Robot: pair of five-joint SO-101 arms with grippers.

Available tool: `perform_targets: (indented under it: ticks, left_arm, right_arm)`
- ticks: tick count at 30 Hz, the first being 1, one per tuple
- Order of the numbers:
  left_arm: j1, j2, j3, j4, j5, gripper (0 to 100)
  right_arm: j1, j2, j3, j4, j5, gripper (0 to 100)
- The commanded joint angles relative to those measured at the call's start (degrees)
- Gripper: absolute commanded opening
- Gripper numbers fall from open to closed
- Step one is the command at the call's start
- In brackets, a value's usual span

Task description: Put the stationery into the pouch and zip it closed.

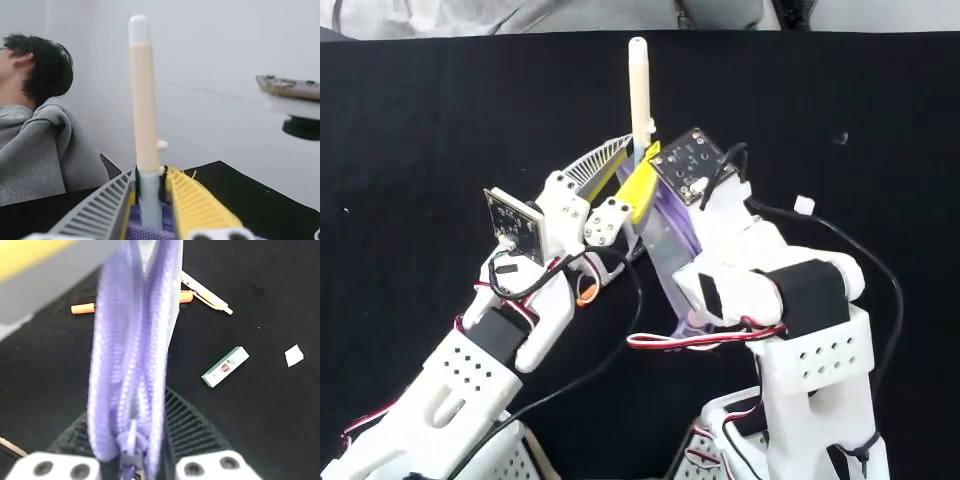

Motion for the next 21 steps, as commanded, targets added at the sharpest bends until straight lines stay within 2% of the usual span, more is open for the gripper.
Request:
perform_targets:
  ticks: [1, 4, 7, 9, 16, 21]
  left_arm:
    - [0.57, -0.62, -3.65, 0.00, -0.70, 10]
    - [0.57, -4.31, -4.88, 6.95, -0.70, 15]
    - [0.48, -8.18, -9.63, 18.20, -0.70, 16]
    - [0.31, -8.88, -11.82, 21.63, -0.70, 16]
    - [-0.13, -3.43, -12.70, 21.71, -0.79, 16]
    - [-0.48, -1.93, -12.70, 16.70, -0.79, 16]
  right_arm:
    - [-0.70, -0.84, -0.48, -0.26, 0.00, 1.1]
    - [-0.70, -0.84, -0.48, -0.26, 0.00, 1.1]
    - [-0.70, -0.84, -0.48, -0.26, 0.00, 1.1]
    - [-0.70, -0.84, -0.57, -0.26, 0.00, 1.1]
    - [-0.70, -0.84, -0.57, -0.26, 0.00, 1.1]
    - [-0.62, -0.84, -0.57, -0.26, 0.00, 1.1]
